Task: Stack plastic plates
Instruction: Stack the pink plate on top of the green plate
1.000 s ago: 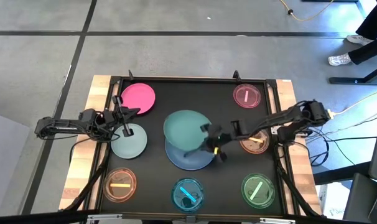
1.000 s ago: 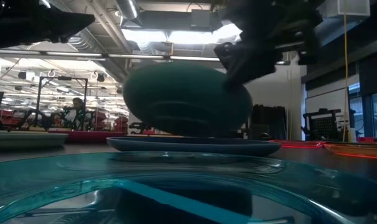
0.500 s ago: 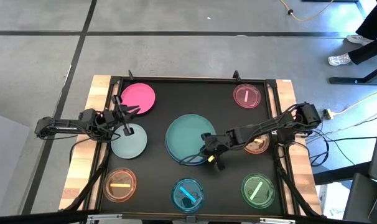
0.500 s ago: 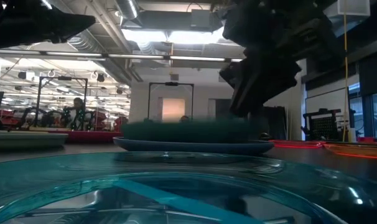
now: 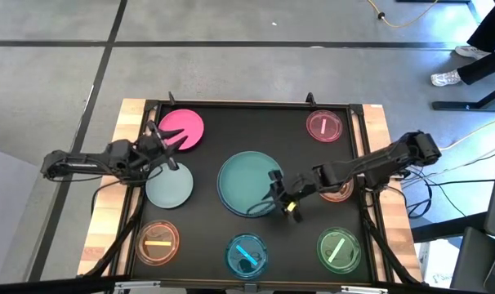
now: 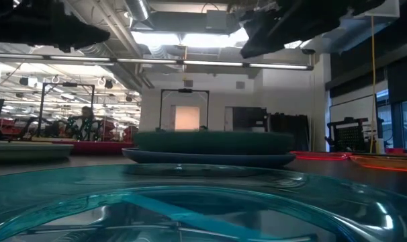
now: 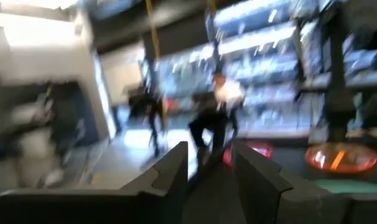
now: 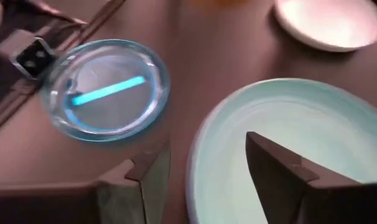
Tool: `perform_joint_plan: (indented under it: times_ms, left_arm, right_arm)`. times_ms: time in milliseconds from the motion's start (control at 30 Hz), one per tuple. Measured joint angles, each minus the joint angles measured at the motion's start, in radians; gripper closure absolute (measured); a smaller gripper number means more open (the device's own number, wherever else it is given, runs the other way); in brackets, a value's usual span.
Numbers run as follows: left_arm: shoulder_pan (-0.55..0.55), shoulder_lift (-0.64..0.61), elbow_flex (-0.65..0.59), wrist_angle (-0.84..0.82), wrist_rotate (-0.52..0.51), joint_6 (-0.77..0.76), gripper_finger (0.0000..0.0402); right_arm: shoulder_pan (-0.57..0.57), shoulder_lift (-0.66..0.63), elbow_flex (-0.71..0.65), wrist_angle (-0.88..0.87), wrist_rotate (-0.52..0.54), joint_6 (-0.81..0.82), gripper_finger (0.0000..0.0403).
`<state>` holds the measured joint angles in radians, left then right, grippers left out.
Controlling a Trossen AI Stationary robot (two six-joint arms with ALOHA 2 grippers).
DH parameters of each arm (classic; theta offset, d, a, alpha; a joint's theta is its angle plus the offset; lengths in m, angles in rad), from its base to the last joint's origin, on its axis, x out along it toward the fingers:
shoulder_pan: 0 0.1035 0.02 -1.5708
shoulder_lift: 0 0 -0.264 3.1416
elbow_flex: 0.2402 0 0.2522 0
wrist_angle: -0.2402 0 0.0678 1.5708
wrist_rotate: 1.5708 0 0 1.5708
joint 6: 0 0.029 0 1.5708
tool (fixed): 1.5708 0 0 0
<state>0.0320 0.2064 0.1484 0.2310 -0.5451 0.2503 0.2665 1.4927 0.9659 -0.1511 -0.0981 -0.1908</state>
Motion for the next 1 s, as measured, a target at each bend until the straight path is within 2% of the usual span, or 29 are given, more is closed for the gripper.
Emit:
perform_joint_plan:
  times_ms: [100,300,567,667,733,1000]
  left_arm:
    - [0.029,0.110,0.045,-0.057,-0.078,-0.098,0.0285]
    - [0.121,0.379,0.138,-0.180,-0.078,-0.247,0.0285]
    - [0.252,0.670,0.313,-0.521,0.015,-0.462,0.0285]
    - [0.293,0.777,0.355,-0.618,0.076,-0.529,0.0285]
    - [0.312,0.841,0.368,-0.627,0.118,-0.529,0.0285]
    - [0.347,1.000,0.408,-0.618,0.174,-0.511,0.0285]
  right_arm:
    - [-0.021,-0.015,-0.024,0.024,0.012,-0.042,0.0208]
    - [-0.067,-0.032,-0.026,0.045,0.049,-0.054,0.0209]
    - [-0.065,-0.032,-0.026,0.048,0.186,-0.078,0.0209]
    - [-0.065,-0.032,-0.026,0.048,0.204,-0.078,0.0210]
    - [-0.065,-0.032,-0.026,0.047,0.204,-0.071,0.0210]
    - [-0.064,-0.031,-0.026,0.044,0.203,-0.051,0.0210]
